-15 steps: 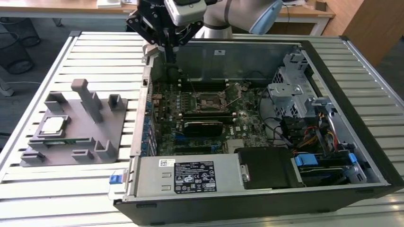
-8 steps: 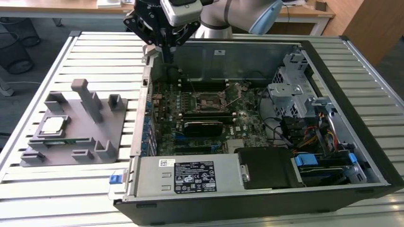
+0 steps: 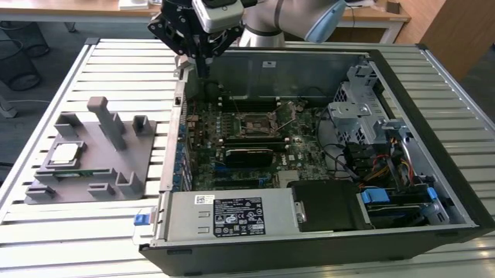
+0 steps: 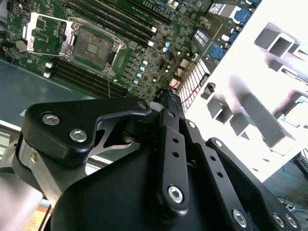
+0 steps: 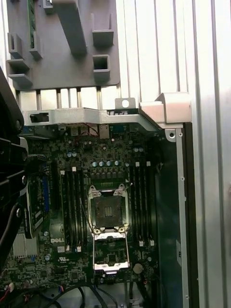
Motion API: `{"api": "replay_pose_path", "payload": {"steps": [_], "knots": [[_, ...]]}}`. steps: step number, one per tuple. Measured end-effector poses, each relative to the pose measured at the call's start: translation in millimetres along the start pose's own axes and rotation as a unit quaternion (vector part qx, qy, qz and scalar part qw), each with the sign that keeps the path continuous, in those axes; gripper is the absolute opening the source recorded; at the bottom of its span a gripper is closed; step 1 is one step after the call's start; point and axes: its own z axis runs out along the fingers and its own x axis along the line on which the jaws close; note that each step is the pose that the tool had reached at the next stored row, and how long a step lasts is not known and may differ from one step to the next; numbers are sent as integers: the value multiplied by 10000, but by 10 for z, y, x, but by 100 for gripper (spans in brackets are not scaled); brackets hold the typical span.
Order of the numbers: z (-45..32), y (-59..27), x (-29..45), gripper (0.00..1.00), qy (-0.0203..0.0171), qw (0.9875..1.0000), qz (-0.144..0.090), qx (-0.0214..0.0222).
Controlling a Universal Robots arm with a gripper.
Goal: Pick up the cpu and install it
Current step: 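Reach for the cpu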
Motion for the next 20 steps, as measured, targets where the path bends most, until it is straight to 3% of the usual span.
{"api": "replay_pose_path", "payload": {"steps": [20], "knots": [[16, -9, 105, 11, 0, 10000, 0, 0]]}}
